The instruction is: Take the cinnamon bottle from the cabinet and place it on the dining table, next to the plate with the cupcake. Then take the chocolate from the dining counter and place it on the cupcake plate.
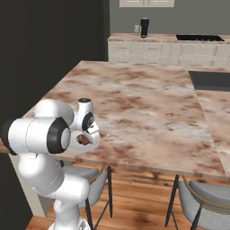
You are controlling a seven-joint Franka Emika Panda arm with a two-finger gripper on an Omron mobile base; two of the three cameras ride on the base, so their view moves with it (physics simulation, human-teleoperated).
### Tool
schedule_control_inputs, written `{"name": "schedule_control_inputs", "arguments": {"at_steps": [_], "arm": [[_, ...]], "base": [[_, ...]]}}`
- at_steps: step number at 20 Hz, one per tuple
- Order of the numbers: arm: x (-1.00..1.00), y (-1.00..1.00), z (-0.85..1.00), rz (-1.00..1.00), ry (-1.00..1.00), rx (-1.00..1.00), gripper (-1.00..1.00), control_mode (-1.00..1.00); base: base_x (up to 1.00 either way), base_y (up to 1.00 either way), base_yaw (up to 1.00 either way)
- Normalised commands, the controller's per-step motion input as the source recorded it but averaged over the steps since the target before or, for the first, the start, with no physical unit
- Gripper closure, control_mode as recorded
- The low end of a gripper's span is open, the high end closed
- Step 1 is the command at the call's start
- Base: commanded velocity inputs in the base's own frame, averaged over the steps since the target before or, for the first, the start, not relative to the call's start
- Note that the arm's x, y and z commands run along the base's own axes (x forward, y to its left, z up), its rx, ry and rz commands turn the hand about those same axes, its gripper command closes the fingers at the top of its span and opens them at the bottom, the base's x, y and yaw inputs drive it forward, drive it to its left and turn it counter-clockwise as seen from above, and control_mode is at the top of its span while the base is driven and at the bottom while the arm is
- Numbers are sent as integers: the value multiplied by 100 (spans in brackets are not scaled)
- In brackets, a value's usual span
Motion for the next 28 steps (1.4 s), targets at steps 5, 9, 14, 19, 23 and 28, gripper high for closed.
{"name": "schedule_control_inputs", "arguments": {"at_steps": [5, 9, 14, 19, 23, 28], "arm": [[-8, 7, -11, -4, 0, 0, 100, -100], [-10, 0, -14, -7, 0, 0, 100, -100], [-6, 0, -11, -7, 0, 0, 100, -100], [0, 6, -4, -7, 0, 0, 100, -100], [0, 5, -6, -5, 0, 0, 100, -100], [0, 0, -11, -4, 0, 0, -100, -100]], "base": [[0, 0, 0], [0, 0, 0], [0, 0, 0], [0, 0, 0], [0, 0, 0], [0, 0, 0]]}}
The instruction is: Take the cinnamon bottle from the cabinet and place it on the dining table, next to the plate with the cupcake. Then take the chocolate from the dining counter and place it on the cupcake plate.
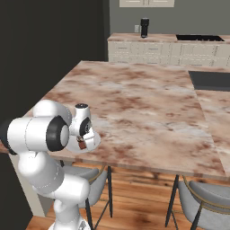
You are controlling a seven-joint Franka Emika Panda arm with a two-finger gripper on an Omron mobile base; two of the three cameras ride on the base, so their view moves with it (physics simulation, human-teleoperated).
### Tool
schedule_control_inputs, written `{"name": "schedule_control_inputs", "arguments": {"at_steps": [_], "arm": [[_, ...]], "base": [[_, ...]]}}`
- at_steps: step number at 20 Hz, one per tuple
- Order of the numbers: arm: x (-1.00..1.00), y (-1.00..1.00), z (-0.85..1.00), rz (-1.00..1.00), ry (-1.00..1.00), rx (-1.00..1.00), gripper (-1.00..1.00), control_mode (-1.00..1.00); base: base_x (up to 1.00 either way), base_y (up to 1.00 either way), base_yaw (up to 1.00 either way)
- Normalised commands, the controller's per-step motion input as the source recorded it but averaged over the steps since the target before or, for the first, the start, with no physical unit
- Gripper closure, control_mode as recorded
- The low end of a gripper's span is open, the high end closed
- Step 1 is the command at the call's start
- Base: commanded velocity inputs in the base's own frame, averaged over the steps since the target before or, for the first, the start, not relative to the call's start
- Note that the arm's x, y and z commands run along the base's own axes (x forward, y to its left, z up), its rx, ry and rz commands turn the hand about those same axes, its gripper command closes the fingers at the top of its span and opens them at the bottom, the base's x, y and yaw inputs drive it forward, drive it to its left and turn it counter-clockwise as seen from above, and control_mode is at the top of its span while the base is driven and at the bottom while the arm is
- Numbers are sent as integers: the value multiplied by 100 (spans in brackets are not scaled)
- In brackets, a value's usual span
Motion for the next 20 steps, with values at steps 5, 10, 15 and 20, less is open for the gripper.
{"name": "schedule_control_inputs", "arguments": {"at_steps": [5, 10, 15, 20], "arm": [[-1, 0, -3, -1, 0, 0, -100, -100], [-6, 0, 15, 0, 0, 0, -100, -100], [-22, -1, 26, 0, 0, 1, -100, -100], [-46, -4, 33, 0, 0, 2, -100, -100]], "base": [[0, 0, 0], [0, 0, 0], [0, 0, 0], [0, 0, 0]]}}
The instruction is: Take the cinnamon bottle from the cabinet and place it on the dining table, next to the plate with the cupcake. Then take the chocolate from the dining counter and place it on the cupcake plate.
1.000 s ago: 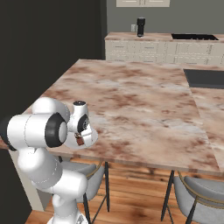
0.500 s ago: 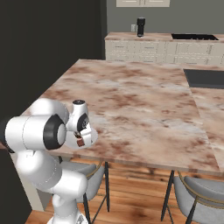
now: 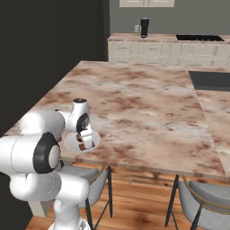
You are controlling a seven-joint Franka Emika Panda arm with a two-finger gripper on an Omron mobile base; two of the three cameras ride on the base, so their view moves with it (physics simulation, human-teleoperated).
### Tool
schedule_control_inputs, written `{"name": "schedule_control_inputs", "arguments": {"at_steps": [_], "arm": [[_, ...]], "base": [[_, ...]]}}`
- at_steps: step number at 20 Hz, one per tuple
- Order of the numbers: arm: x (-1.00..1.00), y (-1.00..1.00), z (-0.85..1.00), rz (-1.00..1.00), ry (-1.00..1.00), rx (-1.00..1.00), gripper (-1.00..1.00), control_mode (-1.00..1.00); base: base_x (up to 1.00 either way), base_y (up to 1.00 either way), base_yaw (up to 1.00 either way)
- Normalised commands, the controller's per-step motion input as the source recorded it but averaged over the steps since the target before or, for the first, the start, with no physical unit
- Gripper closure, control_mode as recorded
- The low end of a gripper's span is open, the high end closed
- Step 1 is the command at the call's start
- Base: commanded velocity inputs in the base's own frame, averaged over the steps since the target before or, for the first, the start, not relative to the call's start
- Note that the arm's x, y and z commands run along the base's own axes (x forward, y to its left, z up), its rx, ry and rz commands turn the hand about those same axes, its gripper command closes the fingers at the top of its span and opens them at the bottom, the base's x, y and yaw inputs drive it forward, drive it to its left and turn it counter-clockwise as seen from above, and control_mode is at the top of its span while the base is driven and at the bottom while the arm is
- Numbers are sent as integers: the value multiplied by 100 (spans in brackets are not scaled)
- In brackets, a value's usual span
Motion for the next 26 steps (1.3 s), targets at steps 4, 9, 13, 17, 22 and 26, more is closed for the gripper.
{"name": "schedule_control_inputs", "arguments": {"at_steps": [4, 9, 13, 17, 22, 26], "arm": [[-69, 0, 29, 7, -5, 0, -100, -100], [-76, 0, 26, 25, -11, -7, -100, -100], [-77, 0, 24, 31, -14, -13, -100, -100], [-77, 0, 24, 31, -15, -14, -100, -100], [-77, 0, 26, 31, -13, -12, -100, -100], [-73, 0, 33, 32, -16, -10, -100, -100]], "base": [[0, 0, 0], [0, 0, 0], [0, 0, 0], [0, 0, 0], [0, 0, 0], [0, 0, 0]]}}
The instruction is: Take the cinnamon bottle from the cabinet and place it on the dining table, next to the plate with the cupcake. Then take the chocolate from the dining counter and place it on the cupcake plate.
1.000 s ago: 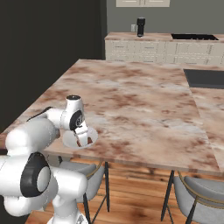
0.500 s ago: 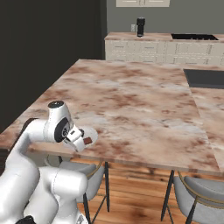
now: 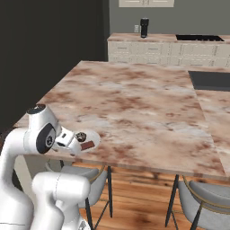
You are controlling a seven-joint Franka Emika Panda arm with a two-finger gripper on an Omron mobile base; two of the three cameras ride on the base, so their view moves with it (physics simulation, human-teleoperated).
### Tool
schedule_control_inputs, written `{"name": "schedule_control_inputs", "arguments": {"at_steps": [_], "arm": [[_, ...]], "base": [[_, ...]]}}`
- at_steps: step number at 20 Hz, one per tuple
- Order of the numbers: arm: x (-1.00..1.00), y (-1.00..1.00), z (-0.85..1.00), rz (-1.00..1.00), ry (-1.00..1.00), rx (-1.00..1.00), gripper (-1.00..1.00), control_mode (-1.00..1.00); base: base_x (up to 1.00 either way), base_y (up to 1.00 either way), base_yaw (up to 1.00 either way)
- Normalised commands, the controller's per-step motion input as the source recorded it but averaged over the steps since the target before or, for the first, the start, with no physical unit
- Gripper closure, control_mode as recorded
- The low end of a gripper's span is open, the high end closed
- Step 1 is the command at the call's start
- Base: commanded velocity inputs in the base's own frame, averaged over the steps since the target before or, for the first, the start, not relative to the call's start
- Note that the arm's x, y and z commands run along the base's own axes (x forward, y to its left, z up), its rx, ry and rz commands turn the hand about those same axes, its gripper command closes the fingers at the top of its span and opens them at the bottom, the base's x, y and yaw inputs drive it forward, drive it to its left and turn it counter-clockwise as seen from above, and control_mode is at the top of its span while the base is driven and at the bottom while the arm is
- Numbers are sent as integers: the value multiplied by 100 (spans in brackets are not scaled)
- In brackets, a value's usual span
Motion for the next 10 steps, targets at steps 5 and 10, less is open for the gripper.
{"name": "schedule_control_inputs", "arguments": {"at_steps": [5, 10], "arm": [[-66, 0, 39, 31, -14, -11, -100, -100], [-81, 0, 8, 8, -26, -7, -100, -100]], "base": [[0, 0, 0], [0, 0, 0]]}}
